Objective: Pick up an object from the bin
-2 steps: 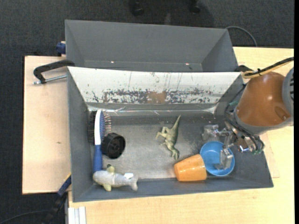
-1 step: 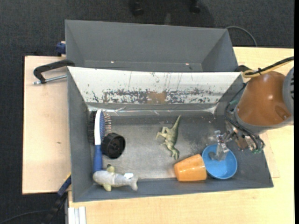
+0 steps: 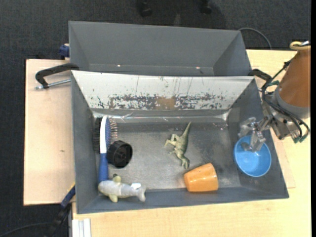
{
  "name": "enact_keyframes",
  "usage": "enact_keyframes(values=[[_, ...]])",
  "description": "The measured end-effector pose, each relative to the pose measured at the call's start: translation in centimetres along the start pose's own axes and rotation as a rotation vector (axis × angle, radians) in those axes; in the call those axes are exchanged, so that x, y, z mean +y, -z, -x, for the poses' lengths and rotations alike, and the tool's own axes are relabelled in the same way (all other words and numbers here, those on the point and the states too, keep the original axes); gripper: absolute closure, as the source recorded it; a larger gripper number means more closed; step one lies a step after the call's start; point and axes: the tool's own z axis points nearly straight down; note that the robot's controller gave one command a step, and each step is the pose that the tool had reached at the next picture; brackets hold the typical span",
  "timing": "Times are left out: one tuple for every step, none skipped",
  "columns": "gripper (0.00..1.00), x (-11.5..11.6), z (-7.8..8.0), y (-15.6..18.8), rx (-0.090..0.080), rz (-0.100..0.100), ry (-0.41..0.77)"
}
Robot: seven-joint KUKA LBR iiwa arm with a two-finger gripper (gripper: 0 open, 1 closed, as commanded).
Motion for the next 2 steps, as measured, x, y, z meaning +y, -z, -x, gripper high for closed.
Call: enact_keyframes(values=[[1.0, 5.5, 2.7, -4.9, 0.013, 0.011, 0.158], [1.0, 6.1, 3.6, 8.3, -0.002, 0.002, 0.138]])
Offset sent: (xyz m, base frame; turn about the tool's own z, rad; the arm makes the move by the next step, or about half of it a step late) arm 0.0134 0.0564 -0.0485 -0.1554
